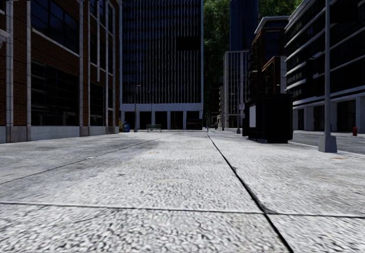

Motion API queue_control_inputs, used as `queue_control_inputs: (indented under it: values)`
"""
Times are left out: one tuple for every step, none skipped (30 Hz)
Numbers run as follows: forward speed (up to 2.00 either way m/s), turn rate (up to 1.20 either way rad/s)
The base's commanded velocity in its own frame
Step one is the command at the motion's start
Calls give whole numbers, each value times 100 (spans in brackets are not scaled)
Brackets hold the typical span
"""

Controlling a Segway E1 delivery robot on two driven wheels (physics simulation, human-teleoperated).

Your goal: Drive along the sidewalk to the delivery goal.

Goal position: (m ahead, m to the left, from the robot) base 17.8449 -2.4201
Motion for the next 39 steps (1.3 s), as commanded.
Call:
queue_control_inputs:
  values:
    - [200, -38]
    - [200, -38]
    - [200, -38]
    - [200, -38]
    - [200, -37]
    - [200, -25]
    - [200, -6]
    - [200, -6]
    - [200, 0]
    - [200, 0]
    - [200, 0]
    - [200, 0]
    - [200, 0]
    - [200, 0]
    - [200, -4]
    - [200, -4]
    - [200, -18]
    - [200, -26]
    - [200, -33]
    - [200, -33]
    - [200, -36]
    - [200, -38]
    - [200, -38]
    - [200, -38]
    - [200, -38]
    - [200, -38]
    - [200, -38]
    - [200, -38]
    - [200, -38]
    - [200, -28]
    - [200, -28]
    - [200, -3]
    - [200, 0]
    - [200, 0]
    - [200, 0]
    - [200, 0]
    - [200, 0]
    - [200, 0]
    - [200, 0]
